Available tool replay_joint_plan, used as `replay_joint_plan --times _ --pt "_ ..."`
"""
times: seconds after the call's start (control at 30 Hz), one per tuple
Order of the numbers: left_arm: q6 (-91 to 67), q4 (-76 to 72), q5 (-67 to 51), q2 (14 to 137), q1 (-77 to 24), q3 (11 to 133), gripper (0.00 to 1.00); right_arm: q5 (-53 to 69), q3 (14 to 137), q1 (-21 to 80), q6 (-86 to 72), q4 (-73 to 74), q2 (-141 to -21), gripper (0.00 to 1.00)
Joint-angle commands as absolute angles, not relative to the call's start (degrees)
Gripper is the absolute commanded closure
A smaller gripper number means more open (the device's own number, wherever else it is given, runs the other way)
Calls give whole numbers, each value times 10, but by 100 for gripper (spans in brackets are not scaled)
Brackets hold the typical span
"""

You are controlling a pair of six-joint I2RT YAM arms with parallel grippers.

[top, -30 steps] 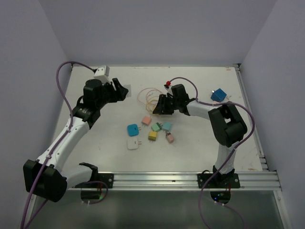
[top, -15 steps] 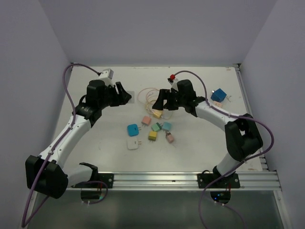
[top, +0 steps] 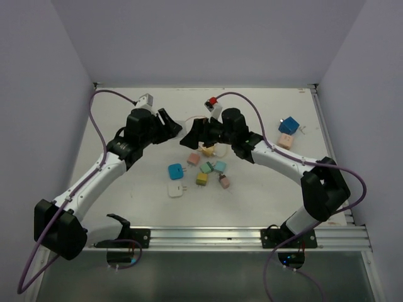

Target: Pull the plug off the socket

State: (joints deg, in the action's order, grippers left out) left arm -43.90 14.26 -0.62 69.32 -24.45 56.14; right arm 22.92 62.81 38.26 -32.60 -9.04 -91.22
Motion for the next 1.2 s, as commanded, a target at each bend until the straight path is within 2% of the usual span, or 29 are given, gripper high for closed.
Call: replay_joint_plan --times 0.0,0.37,0.93,1.03,1.13,1.17 --pt "-485 104 41 686 -262 580 100 227 658 389 -339 -148 -911 5" --pt "-577 81 83 661 -284 540 100 217 662 403 -350 -191 -932 7" --pt "-742 61 104 657 -346 511 100 143 609 414 -356 -295 -926 17" --pt "-744 61 101 660 -352 512 100 132 598 414 -359 -310 -923 23" --pt "-745 65 103 660 -354 510 100 124 592 414 -358 -317 -917 34" --pt "-746 68 103 660 -354 509 100 121 588 414 -356 -318 -913 44"
